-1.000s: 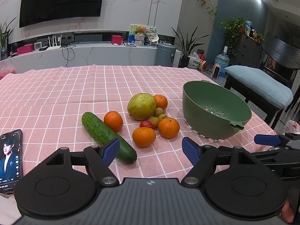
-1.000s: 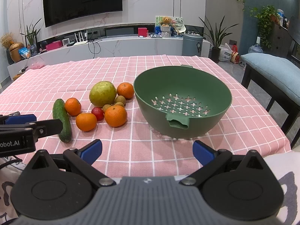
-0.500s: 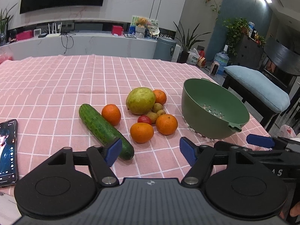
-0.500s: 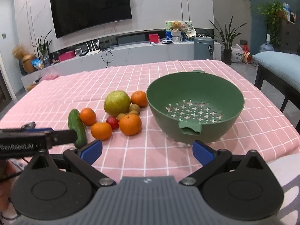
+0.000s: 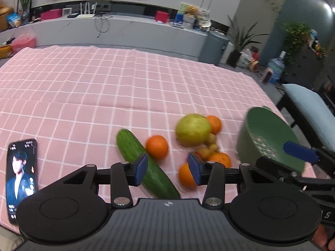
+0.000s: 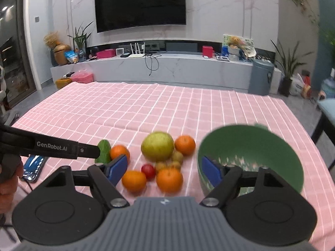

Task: Organize fruits
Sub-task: 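Grasp the cucumber with the left tool while the right tool grasps the guava, then carry the cucumber and guava with both tools over the green colander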

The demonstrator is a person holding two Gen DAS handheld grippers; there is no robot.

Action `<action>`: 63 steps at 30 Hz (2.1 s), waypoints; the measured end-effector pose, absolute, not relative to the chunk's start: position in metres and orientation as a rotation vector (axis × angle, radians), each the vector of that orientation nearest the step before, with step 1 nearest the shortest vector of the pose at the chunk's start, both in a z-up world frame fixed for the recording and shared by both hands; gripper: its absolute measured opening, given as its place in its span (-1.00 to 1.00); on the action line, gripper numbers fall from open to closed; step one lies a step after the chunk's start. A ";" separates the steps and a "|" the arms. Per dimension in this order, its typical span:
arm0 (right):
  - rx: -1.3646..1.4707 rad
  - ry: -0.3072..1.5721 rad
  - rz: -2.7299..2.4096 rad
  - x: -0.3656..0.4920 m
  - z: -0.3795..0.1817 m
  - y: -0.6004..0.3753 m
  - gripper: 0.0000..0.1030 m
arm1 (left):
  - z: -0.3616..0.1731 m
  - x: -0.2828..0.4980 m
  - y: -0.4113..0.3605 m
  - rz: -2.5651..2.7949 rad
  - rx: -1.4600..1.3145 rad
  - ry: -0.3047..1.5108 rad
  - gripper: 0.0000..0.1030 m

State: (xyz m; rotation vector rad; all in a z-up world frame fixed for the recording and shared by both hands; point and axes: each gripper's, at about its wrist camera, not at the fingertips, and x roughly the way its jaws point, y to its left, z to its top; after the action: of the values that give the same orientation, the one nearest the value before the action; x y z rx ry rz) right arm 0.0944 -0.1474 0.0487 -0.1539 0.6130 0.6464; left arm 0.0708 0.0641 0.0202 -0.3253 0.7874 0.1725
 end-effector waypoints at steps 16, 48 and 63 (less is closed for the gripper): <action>-0.328 0.689 0.723 0.161 0.010 -0.073 0.26 | -0.030 0.111 0.106 0.193 -0.485 0.961 0.18; -0.526 0.689 0.762 0.183 -0.037 -0.017 0.37 | -0.041 0.124 0.108 0.208 -0.471 1.013 0.27; -0.451 0.660 0.753 0.170 -0.016 -0.035 0.26 | -0.031 0.112 0.099 0.200 -0.469 0.937 0.00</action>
State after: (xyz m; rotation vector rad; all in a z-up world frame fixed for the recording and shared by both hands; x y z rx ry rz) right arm 0.1699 -0.0351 -0.0156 -0.4511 0.6603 0.7529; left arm 0.1123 0.0993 -0.0314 -0.4686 0.9370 0.2005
